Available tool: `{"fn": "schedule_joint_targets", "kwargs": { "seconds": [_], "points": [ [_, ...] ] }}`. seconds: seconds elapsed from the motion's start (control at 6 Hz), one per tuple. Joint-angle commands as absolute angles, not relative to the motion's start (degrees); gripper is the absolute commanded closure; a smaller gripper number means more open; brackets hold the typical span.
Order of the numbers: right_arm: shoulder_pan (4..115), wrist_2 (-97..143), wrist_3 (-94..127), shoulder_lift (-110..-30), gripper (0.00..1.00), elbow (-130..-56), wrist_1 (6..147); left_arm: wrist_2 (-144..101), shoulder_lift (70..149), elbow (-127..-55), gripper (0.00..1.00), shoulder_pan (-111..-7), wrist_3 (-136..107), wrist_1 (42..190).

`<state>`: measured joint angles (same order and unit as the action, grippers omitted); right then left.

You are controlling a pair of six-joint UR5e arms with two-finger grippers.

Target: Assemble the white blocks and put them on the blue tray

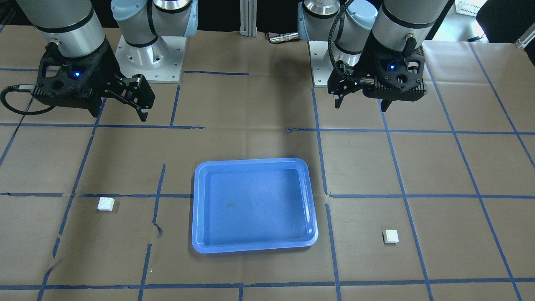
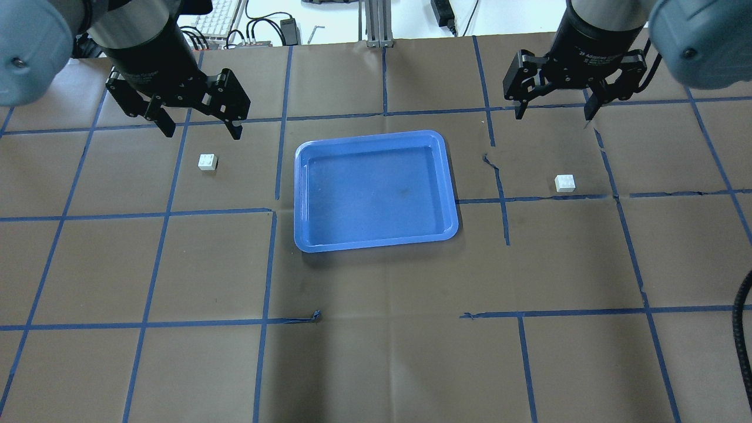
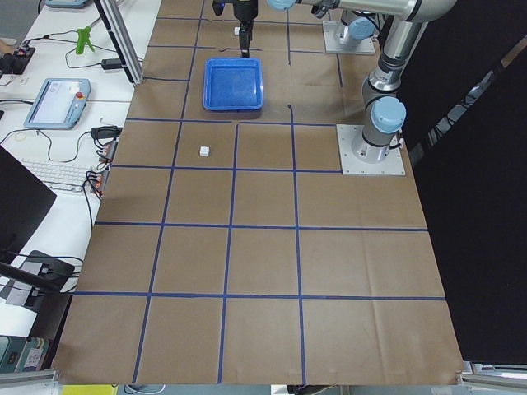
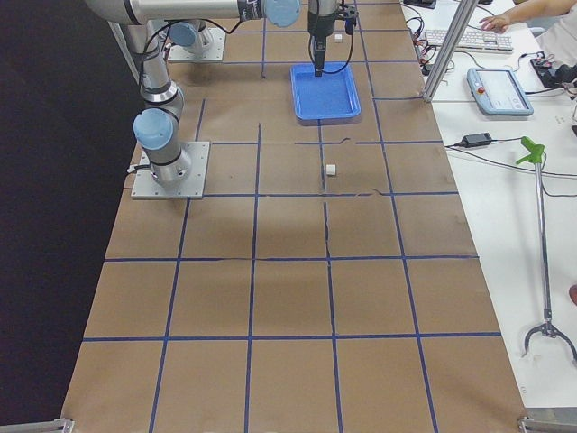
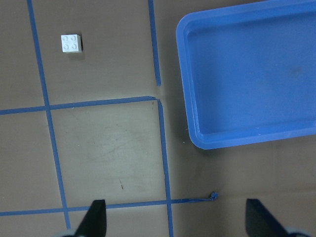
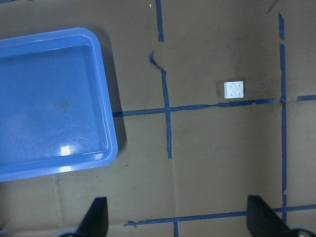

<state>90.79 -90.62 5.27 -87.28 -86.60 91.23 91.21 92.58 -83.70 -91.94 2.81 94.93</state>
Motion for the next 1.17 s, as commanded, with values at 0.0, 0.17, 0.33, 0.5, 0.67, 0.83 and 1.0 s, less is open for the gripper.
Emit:
{"fn": "schedule_joint_targets", "kwargs": {
  "seconds": [0.0,0.17,0.33,0.5,0.67,0.83,1.0],
  "points": [
    [90.79,-90.62,5.53,-87.28,0.00,-86.66,91.14,91.14,92.29,-83.85,0.00,-91.85,2.81,94.92],
    [90.79,-90.44,5.62,-87.19,0.00,-86.66,91.32,91.14,92.46,-83.85,0.00,-91.85,2.90,94.83],
    [90.88,-90.35,5.71,-87.27,0.00,-86.66,91.14,91.06,92.37,-84.11,0.00,-91.58,3.07,94.83],
    [90.88,-90.44,5.89,-87.28,0.00,-86.66,91.23,91.23,91.50,-84.29,0.00,-91.06,3.51,94.31],
    [90.97,-90.70,5.80,-87.45,0.00,-86.57,90.45,91.32,91.06,-84.20,0.00,-89.92,3.52,94.05],
    [91.23,-90.62,4.93,-87.54,0.00,-86.57,89.48,93.58,92.45,-84.81,0.00,-87.30,3.60,93.87],
    [91.32,-90.53,-2.21,-87.71,0.00,-86.49,89.39,93.69,95.51,-87.60,0.00,-80.58,4.73,91.87]
  ]
}}
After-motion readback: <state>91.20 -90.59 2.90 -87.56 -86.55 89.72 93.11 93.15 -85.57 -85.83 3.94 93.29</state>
